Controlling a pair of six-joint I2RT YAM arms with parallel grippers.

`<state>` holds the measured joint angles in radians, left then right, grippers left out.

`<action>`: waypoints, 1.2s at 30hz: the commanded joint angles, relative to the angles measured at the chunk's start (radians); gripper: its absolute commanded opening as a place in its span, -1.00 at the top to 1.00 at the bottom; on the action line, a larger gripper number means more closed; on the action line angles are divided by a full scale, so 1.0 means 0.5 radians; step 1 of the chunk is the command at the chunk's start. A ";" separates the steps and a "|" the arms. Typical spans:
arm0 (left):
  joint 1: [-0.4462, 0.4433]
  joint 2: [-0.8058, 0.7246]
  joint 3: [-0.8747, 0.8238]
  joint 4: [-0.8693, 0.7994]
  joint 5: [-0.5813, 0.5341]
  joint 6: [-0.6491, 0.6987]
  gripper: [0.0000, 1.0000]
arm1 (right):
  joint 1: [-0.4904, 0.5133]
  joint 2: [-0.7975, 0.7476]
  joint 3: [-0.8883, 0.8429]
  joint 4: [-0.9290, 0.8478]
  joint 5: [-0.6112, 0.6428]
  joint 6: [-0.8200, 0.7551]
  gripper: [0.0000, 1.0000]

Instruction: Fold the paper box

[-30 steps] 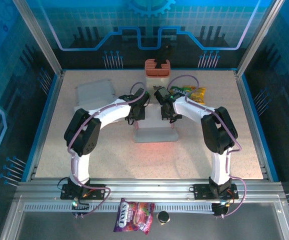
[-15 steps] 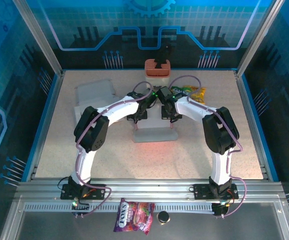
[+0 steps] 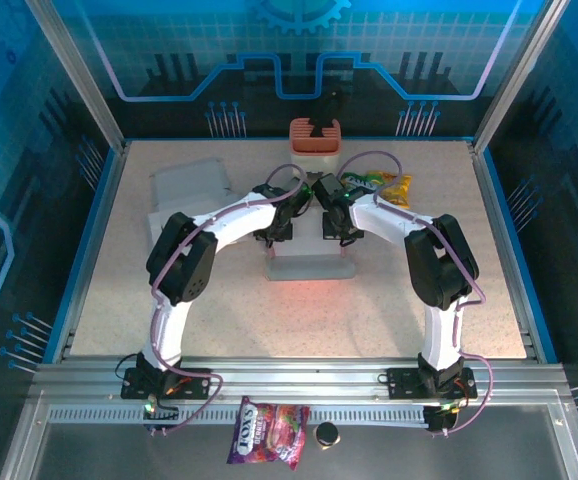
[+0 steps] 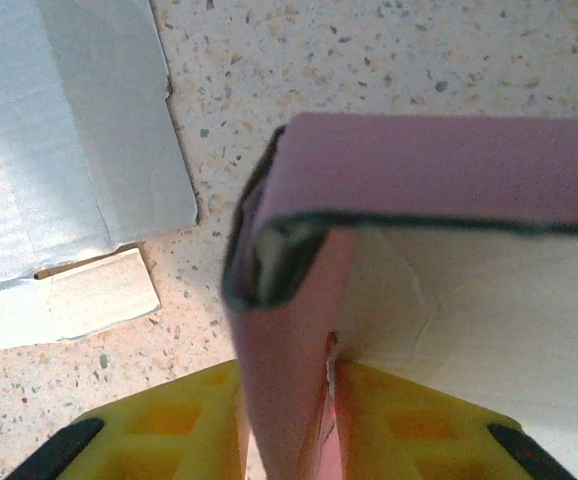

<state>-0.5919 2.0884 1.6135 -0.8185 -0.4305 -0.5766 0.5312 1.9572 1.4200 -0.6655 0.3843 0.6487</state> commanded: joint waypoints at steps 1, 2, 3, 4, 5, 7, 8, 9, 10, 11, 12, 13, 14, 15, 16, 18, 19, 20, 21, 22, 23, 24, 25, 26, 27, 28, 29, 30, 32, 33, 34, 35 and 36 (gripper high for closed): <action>0.037 -0.131 -0.055 0.043 0.142 0.022 0.43 | 0.040 0.069 -0.070 -0.071 -0.039 0.056 1.00; 0.053 -0.141 -0.072 0.040 0.163 0.008 0.43 | 0.042 0.068 -0.067 -0.076 -0.039 0.058 1.00; 0.067 -0.154 -0.099 0.048 0.188 0.000 0.44 | 0.041 0.071 -0.067 -0.076 -0.039 0.058 1.00; 0.077 -0.166 -0.132 0.067 0.220 -0.003 0.45 | 0.039 0.075 -0.064 -0.077 -0.037 0.056 1.00; 0.082 -0.173 -0.157 0.081 0.246 -0.004 0.46 | 0.042 0.078 -0.061 -0.079 -0.036 0.056 1.00; 0.086 -0.166 -0.186 0.095 0.280 0.002 0.47 | 0.040 0.078 -0.055 -0.080 -0.039 0.053 1.00; 0.088 -0.159 -0.190 0.101 0.289 0.004 0.48 | 0.041 0.079 -0.054 -0.080 -0.039 0.053 1.00; 0.087 -0.150 -0.194 0.104 0.291 0.006 0.49 | 0.041 0.080 -0.055 -0.080 -0.039 0.053 1.00; 0.086 -0.139 -0.193 0.109 0.289 0.005 0.51 | 0.043 0.080 -0.052 -0.080 -0.039 0.049 1.00; 0.090 -0.128 -0.188 0.108 0.278 0.006 0.54 | 0.041 0.080 -0.048 -0.080 -0.041 0.047 1.00; 0.094 -0.118 -0.184 0.111 0.266 0.006 0.61 | 0.044 0.084 -0.047 -0.082 -0.042 0.046 1.00; 0.098 -0.107 -0.180 0.118 0.255 0.006 0.72 | 0.044 0.083 -0.048 -0.083 -0.042 0.046 1.00; 0.096 -0.097 -0.175 0.120 0.243 0.004 0.84 | 0.044 0.083 -0.045 -0.084 -0.042 0.045 1.00; 0.097 -0.086 -0.168 0.121 0.228 0.006 0.92 | 0.045 0.083 -0.046 -0.084 -0.042 0.046 1.00; 0.095 -0.074 -0.158 0.120 0.224 0.003 0.96 | 0.047 0.084 -0.043 -0.085 -0.040 0.046 1.00; 0.089 -0.050 -0.130 0.085 0.204 -0.014 1.00 | 0.050 0.090 -0.039 -0.091 -0.037 0.046 1.00; 0.082 -0.037 -0.111 0.051 0.175 -0.029 1.00 | 0.051 0.089 -0.036 -0.101 -0.031 0.049 1.00; 0.069 -0.024 -0.091 0.016 0.142 -0.047 1.00 | 0.050 0.092 -0.037 -0.100 -0.032 0.052 1.00; 0.055 -0.003 -0.068 -0.032 0.100 -0.065 1.00 | 0.054 0.092 -0.035 -0.099 -0.029 0.055 1.00; 0.044 0.020 -0.041 -0.088 0.057 -0.089 1.00 | 0.055 0.092 -0.032 -0.102 -0.027 0.056 1.00; 0.033 0.042 -0.012 -0.146 0.018 -0.111 1.00 | 0.053 0.093 -0.030 -0.105 -0.023 0.056 1.00; 0.023 0.076 0.023 -0.221 -0.029 -0.141 1.00 | 0.054 0.095 -0.027 -0.105 -0.020 0.056 1.00; 0.015 0.108 0.057 -0.287 -0.074 -0.171 1.00 | 0.053 0.096 -0.027 -0.105 -0.019 0.054 1.00; 0.008 0.138 0.075 -0.317 -0.103 -0.185 1.00 | 0.054 0.096 -0.027 -0.105 -0.018 0.057 1.00; 0.001 0.158 0.093 -0.352 -0.134 -0.197 1.00 | 0.053 0.096 -0.027 -0.102 -0.022 0.058 1.00; -0.004 0.172 0.103 -0.375 -0.154 -0.206 1.00 | 0.057 0.097 -0.025 -0.099 -0.026 0.058 1.00; -0.007 0.184 0.110 -0.384 -0.158 -0.208 1.00 | 0.057 0.096 -0.025 -0.096 -0.029 0.058 1.00; -0.009 0.197 0.118 -0.398 -0.163 -0.215 1.00 | 0.057 0.098 -0.026 -0.093 -0.032 0.054 1.00; -0.012 0.218 0.139 -0.425 -0.182 -0.224 1.00 | 0.060 0.099 -0.025 -0.090 -0.035 0.058 1.00; -0.011 0.227 0.153 -0.440 -0.192 -0.234 1.00 | 0.062 0.099 -0.027 -0.087 -0.036 0.059 1.00; -0.013 0.232 0.157 -0.438 -0.197 -0.232 1.00 | 0.064 0.101 -0.026 -0.086 -0.038 0.059 1.00; -0.014 0.232 0.160 -0.435 -0.193 -0.230 1.00 | 0.063 0.100 -0.027 -0.086 -0.038 0.057 1.00; -0.013 0.235 0.169 -0.431 -0.187 -0.231 1.00 | 0.065 0.102 -0.027 -0.084 -0.041 0.059 1.00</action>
<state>-0.5903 2.1448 1.6875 -0.9360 -0.4454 -0.6628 0.5335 1.9572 1.4231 -0.6521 0.3359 0.6544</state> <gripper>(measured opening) 0.061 0.063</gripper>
